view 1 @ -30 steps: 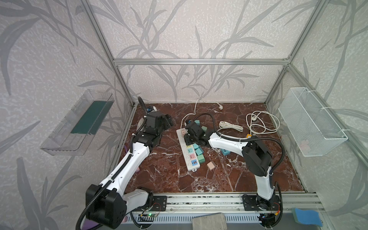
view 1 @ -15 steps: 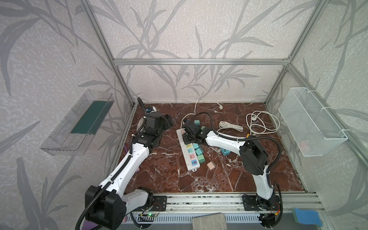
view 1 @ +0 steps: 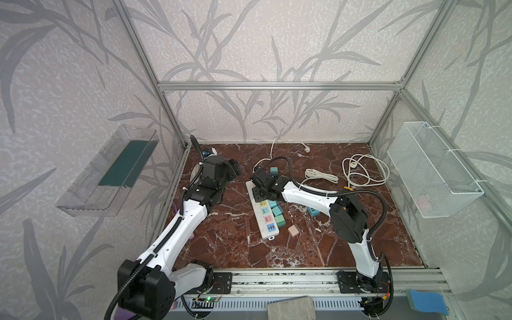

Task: Insert plugs into power strip
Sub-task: Insert the plug into the socket.

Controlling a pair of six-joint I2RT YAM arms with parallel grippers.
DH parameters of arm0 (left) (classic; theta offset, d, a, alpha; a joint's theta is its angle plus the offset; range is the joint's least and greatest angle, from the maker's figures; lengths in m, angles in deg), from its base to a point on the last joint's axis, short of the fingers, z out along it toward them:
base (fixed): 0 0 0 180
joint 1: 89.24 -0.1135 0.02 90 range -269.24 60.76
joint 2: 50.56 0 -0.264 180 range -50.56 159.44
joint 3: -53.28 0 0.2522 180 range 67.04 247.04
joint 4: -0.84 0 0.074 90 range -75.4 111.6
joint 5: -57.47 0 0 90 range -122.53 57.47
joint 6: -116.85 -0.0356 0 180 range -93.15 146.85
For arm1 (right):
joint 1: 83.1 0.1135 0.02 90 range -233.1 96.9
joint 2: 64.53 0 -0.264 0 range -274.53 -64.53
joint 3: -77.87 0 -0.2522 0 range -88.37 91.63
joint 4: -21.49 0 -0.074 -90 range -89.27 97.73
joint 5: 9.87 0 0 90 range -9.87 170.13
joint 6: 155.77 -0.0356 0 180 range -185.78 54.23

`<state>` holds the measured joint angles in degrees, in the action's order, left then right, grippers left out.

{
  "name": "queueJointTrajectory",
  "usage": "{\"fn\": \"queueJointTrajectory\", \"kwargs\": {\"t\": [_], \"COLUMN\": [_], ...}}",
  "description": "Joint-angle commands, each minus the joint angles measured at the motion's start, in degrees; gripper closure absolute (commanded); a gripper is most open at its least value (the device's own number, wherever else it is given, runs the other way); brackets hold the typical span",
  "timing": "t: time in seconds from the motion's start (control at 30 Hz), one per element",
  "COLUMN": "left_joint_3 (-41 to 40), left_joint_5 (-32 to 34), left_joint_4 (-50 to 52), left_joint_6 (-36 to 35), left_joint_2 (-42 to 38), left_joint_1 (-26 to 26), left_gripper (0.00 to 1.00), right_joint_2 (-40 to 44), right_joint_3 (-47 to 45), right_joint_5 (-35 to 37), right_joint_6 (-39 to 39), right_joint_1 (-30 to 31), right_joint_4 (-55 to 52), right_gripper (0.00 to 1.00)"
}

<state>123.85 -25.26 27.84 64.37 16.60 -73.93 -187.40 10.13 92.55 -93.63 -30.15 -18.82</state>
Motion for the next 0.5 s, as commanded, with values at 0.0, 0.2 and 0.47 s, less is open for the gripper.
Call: {"fn": "queueJointTrajectory", "kwargs": {"t": [0.0,0.2,0.47], "left_joint_3": [-0.87,-0.97,-1.02], "left_joint_5": [1.61,1.87,2.25], "left_joint_4": [-0.68,-0.8,-1.01], "left_joint_6": [0.15,0.12,-0.16], "left_joint_2": [-1.5,-1.68,-1.76], "left_joint_1": [-0.19,-0.24,-0.5], "left_gripper": [0.16,0.16,0.16], "right_joint_2": [-2.94,-4.15,-8.04], "right_joint_3": [0.51,-1.73,1.73], "right_joint_5": [3.96,5.81,0.51], "right_joint_6": [-0.28,-0.54,-2.11], "right_joint_1": [0.77,1.68,0.38], "right_joint_4": [-4.03,-4.03,-7.03], "right_gripper": [1.0,1.0,1.0]}}
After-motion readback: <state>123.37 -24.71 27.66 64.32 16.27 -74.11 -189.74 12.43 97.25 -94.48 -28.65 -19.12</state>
